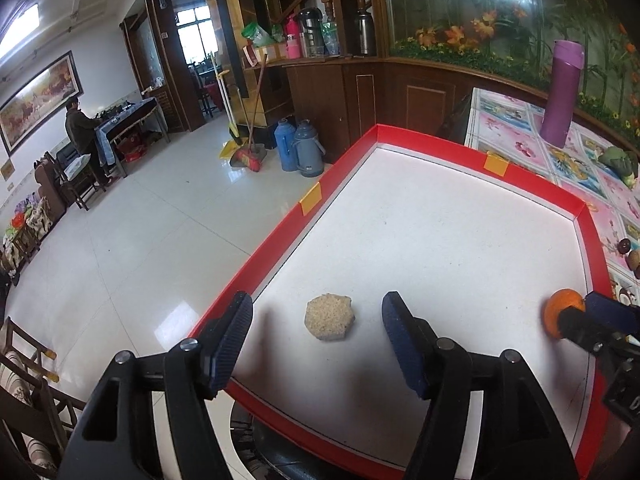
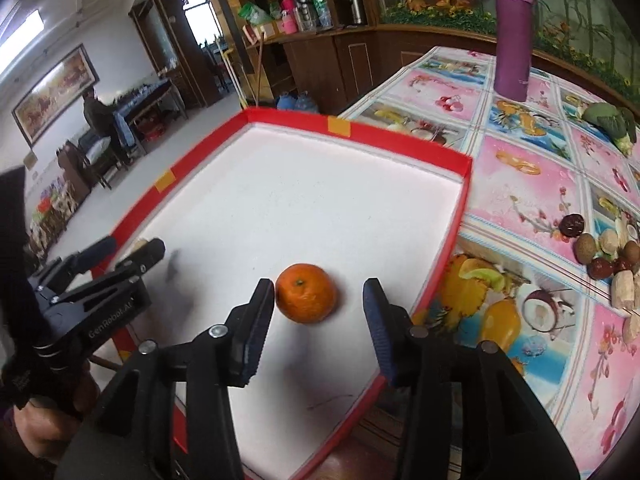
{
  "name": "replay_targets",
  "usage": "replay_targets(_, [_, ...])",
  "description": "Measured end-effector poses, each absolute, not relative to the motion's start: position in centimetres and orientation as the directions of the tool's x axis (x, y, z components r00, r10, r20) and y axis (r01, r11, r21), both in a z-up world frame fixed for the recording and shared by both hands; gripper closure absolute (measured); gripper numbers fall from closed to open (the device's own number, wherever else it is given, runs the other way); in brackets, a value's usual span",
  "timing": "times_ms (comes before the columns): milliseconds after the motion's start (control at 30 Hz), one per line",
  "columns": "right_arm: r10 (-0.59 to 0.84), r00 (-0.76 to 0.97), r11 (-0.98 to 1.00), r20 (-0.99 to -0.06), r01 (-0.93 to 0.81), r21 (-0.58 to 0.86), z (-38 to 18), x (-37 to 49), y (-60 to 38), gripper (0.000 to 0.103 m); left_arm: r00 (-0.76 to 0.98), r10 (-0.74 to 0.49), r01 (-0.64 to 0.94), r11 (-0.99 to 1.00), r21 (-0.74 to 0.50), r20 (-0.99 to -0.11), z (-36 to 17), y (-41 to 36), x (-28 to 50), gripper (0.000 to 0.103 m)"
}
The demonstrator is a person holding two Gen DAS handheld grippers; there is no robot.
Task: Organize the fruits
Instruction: 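Carry the orange and beige ball to the white tray and open both grippers, then grasp a second mandarin orange with the right gripper while the left gripper returns to the table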
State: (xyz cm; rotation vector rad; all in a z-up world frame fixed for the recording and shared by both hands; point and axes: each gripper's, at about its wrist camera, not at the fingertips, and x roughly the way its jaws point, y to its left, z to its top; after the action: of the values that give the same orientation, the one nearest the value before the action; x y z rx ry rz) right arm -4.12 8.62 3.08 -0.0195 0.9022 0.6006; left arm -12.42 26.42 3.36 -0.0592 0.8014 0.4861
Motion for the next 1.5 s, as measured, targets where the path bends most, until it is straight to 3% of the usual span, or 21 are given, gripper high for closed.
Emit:
replay_targets(400, [0.443,0.556,0.888,-0.704,-0.382,0.257,3.3,-4.7,0.0,0.05,0.645,0.342,-0.342,0.929,0.142,-0.684,5.4,20.9,-11.8,0.026])
replay_targets(1000, [0.244,0.672,0.961,-0.7,-0.072,0.266,3.0,-5.9,-18.5,0.05,0.661,0.214,-0.08,0.973,0.215,-0.719,5.4,10.5,-11.4,0.026])
replay_targets(1500, [0.121,0.631,0.988,-0.766,-0.003,0.154,1.2,-2.6,-21.0,0.05,0.625,0.112,0.095,0.971,0.218,-0.773,4.5,4.2,-9.1,0.025])
